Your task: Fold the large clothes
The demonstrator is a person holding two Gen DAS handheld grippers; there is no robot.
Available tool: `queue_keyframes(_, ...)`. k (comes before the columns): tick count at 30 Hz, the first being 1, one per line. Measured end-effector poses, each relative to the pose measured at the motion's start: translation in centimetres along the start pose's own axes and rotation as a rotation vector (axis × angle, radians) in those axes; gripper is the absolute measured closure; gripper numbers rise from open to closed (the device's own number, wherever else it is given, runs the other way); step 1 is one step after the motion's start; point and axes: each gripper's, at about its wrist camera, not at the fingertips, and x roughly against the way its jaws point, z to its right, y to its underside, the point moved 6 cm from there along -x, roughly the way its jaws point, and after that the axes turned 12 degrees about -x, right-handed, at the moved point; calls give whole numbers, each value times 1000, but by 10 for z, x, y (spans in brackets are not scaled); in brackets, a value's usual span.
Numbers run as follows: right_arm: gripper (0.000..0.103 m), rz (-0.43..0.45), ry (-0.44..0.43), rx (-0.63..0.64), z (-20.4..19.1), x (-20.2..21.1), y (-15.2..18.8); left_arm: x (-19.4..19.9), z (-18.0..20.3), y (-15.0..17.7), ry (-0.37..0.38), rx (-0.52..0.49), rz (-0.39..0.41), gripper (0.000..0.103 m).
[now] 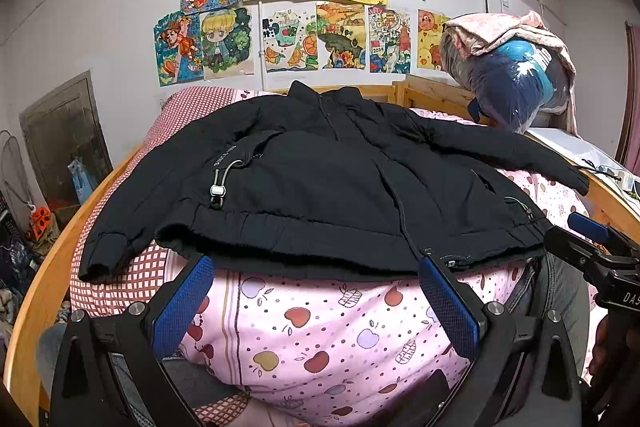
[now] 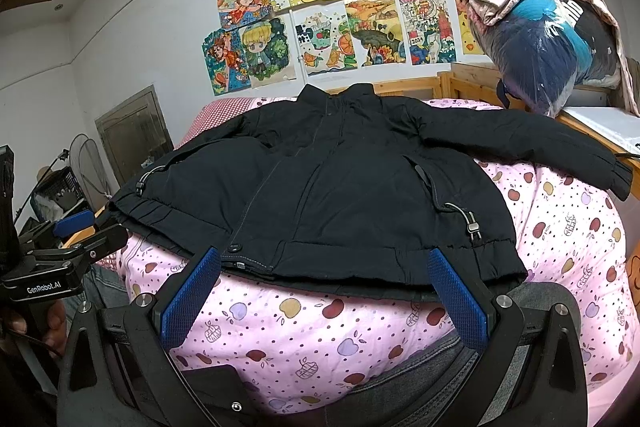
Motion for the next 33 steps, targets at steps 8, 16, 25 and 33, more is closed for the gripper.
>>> queue_keyframes(8,1,-3,-2,-2,1,-1,1,0,0,0,0,0,0,0)
queue_keyframes(16,1,-8,-2,-5,3,-3,8,0,0,0,0,0,-1,0)
queue_keyframes(25,1,-11,0,-8,2,-4,6,0,0,0,1,0,-2,0)
queue_keyframes(33,1,-16,100,-7,9,-14,1,-8,-1,-4,-4,2,-36,0)
